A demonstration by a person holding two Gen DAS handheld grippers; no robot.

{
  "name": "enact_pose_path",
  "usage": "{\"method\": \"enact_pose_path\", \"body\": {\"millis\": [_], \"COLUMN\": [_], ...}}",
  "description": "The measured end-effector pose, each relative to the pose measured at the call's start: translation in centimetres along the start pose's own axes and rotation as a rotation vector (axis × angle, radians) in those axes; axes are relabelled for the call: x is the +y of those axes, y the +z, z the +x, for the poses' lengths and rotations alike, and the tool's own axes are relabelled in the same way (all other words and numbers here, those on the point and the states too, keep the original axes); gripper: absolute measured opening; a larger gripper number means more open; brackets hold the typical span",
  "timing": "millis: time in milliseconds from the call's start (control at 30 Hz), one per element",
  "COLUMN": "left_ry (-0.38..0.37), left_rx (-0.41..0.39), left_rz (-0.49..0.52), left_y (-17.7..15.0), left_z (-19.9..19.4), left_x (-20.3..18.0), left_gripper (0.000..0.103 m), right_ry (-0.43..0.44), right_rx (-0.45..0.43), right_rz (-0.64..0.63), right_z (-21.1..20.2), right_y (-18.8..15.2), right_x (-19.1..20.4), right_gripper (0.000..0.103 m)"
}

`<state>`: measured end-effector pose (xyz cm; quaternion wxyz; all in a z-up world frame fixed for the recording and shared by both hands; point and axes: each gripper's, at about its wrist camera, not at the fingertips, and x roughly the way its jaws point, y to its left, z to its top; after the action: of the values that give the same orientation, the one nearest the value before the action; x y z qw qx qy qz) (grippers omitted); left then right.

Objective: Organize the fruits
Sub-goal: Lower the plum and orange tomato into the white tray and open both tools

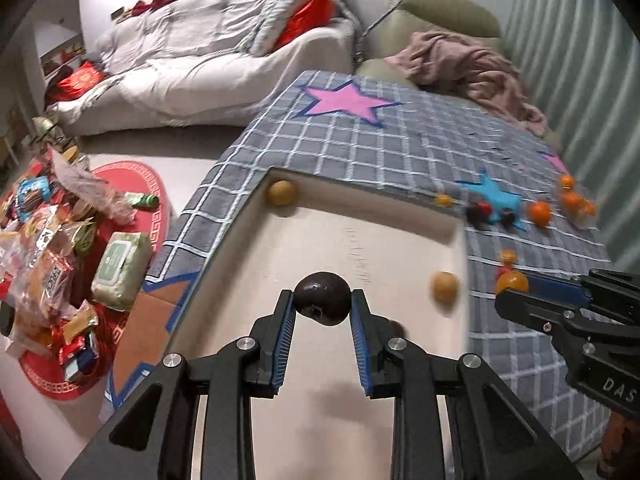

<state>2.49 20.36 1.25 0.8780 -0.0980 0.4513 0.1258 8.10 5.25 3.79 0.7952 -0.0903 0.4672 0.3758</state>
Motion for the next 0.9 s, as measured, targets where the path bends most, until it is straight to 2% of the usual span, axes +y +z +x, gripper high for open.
{"method": "enact_pose_path", "body": {"millis": [300, 667, 833, 900], "left_ry": [0.039, 0.026, 0.038, 0.043], "left_rx": [0.068, 0.128, 0.131, 0.134], "left_rz": [-0.016, -0.045, -0.029, -0.024], "left_y": [0.3, -0.1, -0.1, -0.1], "left_z": [4.6, 6.2, 6.2, 6.3], "left_x": [0.9, 1.5, 1.3, 1.3], "left_gripper": [0.029, 0.029, 0.030, 0.035], "right_ry": [-0.028, -0.054, -0.061, -0.065], "right_rx": [0.097, 0.155, 0.146, 0.138], "right_rz": [-0.009, -0.049, -0.046, -0.040], "right_z": [6.6, 9.7, 9.3, 8.9], "right_y": [2.7, 2.9, 3.0, 3.0], "right_x": [0.7, 1.4, 1.4, 1.2], "right_gripper": [0.024, 0.025, 0.037, 0.043]}}
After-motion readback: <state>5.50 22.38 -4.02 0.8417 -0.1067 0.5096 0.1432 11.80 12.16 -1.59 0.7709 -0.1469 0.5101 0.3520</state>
